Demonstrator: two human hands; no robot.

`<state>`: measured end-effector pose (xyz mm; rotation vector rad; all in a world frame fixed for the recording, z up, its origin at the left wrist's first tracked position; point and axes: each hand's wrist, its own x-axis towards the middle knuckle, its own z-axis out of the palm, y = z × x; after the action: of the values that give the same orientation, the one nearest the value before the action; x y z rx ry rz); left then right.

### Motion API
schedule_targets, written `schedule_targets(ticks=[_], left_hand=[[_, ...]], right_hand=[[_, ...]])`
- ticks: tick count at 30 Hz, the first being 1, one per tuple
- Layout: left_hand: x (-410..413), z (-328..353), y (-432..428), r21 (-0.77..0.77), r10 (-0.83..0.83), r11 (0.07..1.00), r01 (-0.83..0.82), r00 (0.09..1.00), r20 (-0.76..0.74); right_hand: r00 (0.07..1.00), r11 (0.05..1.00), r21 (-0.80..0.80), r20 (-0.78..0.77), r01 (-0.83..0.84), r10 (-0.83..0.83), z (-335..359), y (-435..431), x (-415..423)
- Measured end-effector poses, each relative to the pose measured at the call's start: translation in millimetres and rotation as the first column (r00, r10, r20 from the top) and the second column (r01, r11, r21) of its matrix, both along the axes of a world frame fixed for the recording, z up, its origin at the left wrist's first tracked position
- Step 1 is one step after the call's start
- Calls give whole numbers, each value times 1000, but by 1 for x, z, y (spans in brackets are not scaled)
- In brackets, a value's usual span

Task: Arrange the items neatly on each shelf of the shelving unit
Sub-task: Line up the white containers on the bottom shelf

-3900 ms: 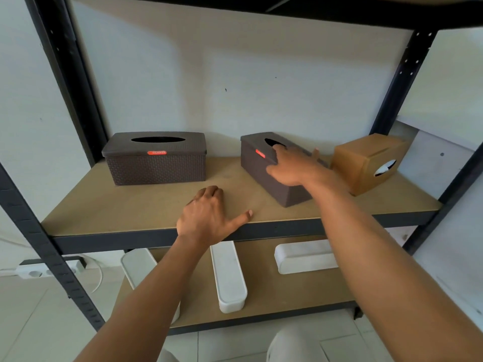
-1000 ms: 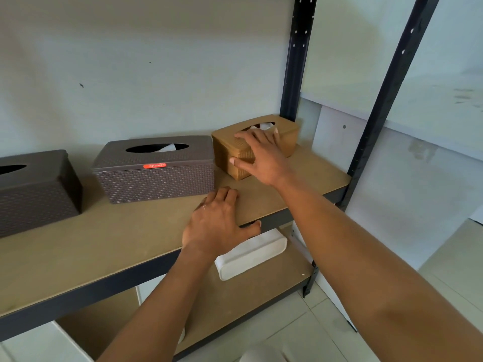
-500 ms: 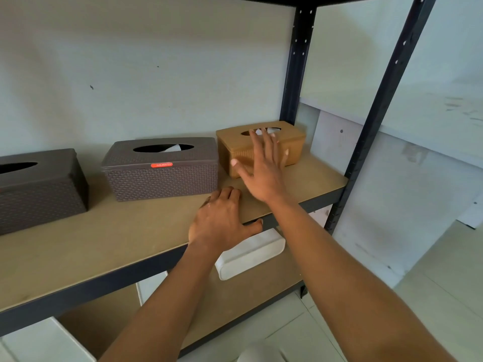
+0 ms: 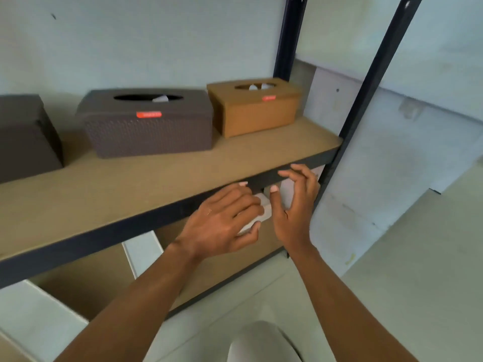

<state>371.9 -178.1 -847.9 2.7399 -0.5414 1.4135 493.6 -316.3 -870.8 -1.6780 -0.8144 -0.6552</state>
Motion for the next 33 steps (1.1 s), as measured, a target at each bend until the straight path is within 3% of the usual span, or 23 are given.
schedule_targets(ticks=[3,6,9,13,16,21,25,31,33], left_hand=[[-7,-57,-1,-78,-15,997,3,986,-165],[0,-110,10,-234,39,964,-128,936,-351],[21,-156,29,-340,114,876,-342,831,-544],[50,-207,52,-235,243,799,-554,653,-717],[66,-234,61,-266,270,721,-639,613,-742],[83,-262,68,-427,249,582,-692,651,-717],[96,-280,75,-556,218,442,-704,686,-695],[112,-303,83,-709,187,259,-655,755,-629],[115,-303,81,-743,208,237,-626,780,-590]], right_hand=[[996,998,-64,-83,20,-25,-52,-8,-4],[985,970,-232,-168,-68,28,-113,-13,12],[954,868,-443,-282,-224,102,-174,-14,38],[916,678,-654,-395,-337,74,-229,-7,73],[933,569,-754,-352,-328,72,-258,2,98],[969,445,-861,-210,-247,131,-291,11,127],[970,434,-872,-163,-226,178,-310,6,141],[983,500,-855,-54,-136,175,-326,3,143],[985,513,-849,-42,-124,169,-329,4,144]])
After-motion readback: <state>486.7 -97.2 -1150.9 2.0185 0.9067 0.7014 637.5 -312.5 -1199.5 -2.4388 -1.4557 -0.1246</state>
